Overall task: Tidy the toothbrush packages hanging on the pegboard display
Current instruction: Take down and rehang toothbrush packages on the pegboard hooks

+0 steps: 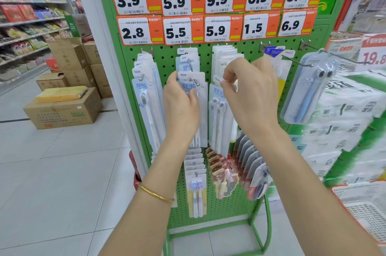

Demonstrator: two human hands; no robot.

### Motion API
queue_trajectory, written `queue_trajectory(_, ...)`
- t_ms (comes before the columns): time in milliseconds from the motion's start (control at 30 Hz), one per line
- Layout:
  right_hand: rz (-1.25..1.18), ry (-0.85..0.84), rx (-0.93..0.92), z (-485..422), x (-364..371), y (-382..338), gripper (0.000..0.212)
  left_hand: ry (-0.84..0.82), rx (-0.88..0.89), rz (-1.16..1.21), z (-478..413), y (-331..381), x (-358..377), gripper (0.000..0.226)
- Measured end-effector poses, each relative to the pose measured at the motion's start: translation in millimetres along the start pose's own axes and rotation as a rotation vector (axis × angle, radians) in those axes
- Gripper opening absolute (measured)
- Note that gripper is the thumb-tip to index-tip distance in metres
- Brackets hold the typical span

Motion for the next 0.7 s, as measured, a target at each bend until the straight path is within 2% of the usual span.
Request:
queue_trajectory(100,-0.022,-0.063,0.044,13.0,3.7,5.4,0.013,0.026,0.018,0.010,-0.4,4.1,-1.9,0.045)
queue_trajectory(267,-0.099,-0.186,0.168,29.7,5.3,13.4,0.012,0.033,0.038,-0.031,6.4,-3.7,-2.0,0.049)
queue_trajectory(467,-0.303,-0.301,0.299,48.3,1.0,19.9,0.019,0.086,0.193,-0.121,58.6,9.7,-16.4,0.053)
queue_trajectory(533,-0.423,-0.322,0.385,55.5,1.1,25.3,0.020,0.008,0.185,-0.053,74.3,4.5,-14.7,0.049)
queue_trajectory(600,-0.540,-0.324,0.470,62.3,1.3,31.3,0.021,-0.138,0.089,0.061,88.1,-3.3,-7.8,0.048)
queue_trajectory(700,-0.647,-0.308,0.576,71.8,1.7,40.3,0.027,-0.171,-0.015,0.097,99.1,-17.1,-6.1,0.061)
Point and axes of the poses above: each hand's wrist, its own z-axis away from the middle knuckle, its own x-axis out of the palm, y = z × x, the point moved 8 cm from there along -z, towards the middle knuckle, and after that the axes turned 5 degrees about y, right-handed, at the moved point
